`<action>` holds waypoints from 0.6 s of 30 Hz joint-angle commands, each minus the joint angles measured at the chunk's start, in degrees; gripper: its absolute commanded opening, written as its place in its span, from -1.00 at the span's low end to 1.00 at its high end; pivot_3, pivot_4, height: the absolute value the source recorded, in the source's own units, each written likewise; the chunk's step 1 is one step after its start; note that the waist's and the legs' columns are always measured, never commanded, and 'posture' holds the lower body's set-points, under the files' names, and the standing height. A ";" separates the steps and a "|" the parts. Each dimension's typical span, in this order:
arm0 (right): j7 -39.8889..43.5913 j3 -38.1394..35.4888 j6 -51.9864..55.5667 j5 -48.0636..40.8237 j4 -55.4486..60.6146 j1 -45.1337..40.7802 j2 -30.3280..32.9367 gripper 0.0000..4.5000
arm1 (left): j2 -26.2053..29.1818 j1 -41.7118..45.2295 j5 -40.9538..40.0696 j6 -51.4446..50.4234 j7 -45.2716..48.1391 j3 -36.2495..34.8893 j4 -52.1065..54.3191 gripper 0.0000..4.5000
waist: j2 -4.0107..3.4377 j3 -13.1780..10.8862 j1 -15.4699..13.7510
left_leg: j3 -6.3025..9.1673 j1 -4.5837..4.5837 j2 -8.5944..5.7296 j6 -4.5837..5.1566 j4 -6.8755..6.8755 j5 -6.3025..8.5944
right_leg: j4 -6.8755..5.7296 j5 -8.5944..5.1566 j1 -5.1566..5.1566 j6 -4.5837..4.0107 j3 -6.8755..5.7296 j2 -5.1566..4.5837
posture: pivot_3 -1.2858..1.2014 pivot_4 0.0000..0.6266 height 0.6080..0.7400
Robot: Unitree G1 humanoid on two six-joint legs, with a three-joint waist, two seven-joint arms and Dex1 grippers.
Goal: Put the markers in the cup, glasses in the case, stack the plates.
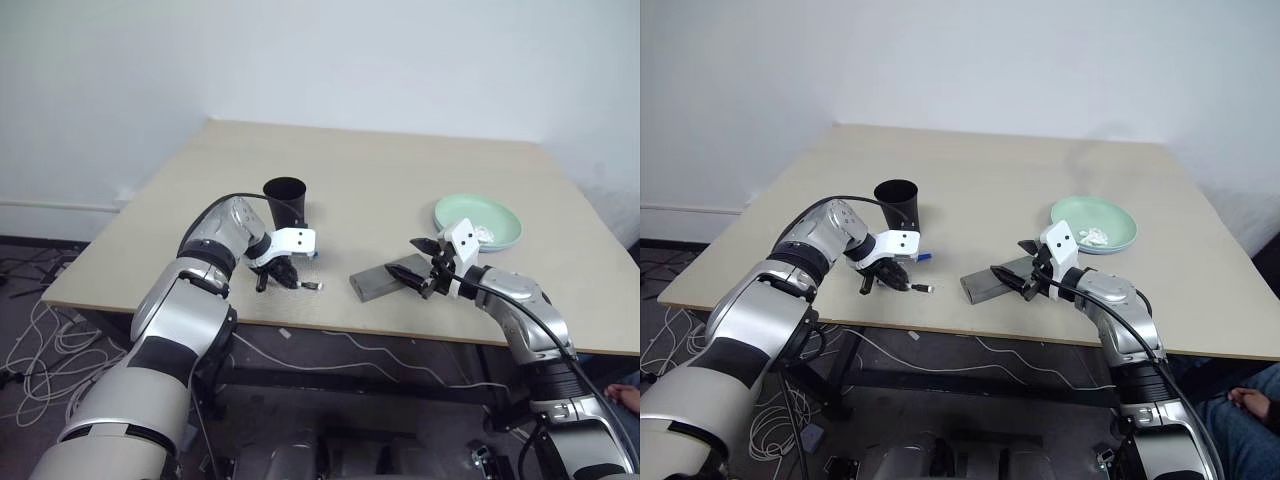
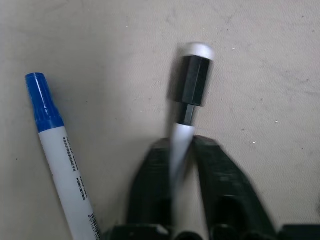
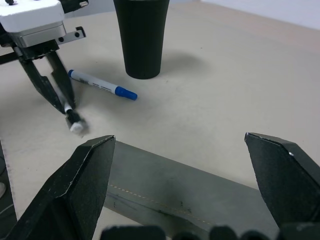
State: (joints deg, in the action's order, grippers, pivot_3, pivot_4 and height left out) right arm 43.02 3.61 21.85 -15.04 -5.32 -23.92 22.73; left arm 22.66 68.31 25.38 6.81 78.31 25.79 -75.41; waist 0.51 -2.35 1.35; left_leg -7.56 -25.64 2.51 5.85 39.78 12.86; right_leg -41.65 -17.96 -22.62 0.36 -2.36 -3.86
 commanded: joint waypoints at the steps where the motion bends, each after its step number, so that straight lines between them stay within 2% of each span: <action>1: -0.33 -0.72 -0.40 -0.29 1.89 -1.58 0.05 1.00 | 0.16 -0.29 1.16 1.05 0.03 0.72 0.43 -0.91 | 0.00 0.00 0.00 | 0.00 0.00 0.00 0.00 0.00 0.00 | 0.00 0.00 0.00 0.00 0.00 -0.01 | 0.03 -1.00 0.91; 11: -0.31 -0.75 -0.36 -0.23 1.78 -1.54 0.21 1.00 | 0.24 -0.83 1.43 2.13 0.74 0.60 0.40 -0.91 | 0.00 0.00 0.00 | 0.01 0.01 0.00 0.02 -0.05 0.02 | 0.00 0.03 -0.05 -0.08 -0.06 -0.17 | 0.03 -1.00 0.91; 12: -0.32 -0.77 -0.31 -0.24 1.85 -1.51 0.23 1.00 | 0.20 -0.86 1.02 2.11 0.94 0.23 0.44 -0.96 | 0.00 0.00 0.00 | 0.01 0.00 0.00 0.02 -0.06 0.02 | 0.01 0.03 -0.05 -0.08 -0.06 -0.18 | 0.03 -1.00 0.91; 18: -0.33 -0.85 -0.15 -0.33 2.02 -1.45 0.40 1.00 | -0.48 0.35 -1.41 2.15 1.39 -2.17 1.20 -0.96 | 0.00 0.00 -0.02 | 0.01 0.00 0.00 0.01 -0.16 0.03 | 0.10 0.03 -0.08 -0.10 -0.05 -0.21 | 0.03 -1.00 0.91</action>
State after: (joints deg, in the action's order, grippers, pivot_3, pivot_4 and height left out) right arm 42.75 3.61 22.04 -15.04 -5.32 -24.01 22.74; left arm 22.78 68.09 25.71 8.56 78.70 25.23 -75.24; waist 0.51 -2.35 1.33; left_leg -7.55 -25.65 2.52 5.86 39.61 12.88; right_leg -41.54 -17.93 -22.71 0.26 -2.42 -4.08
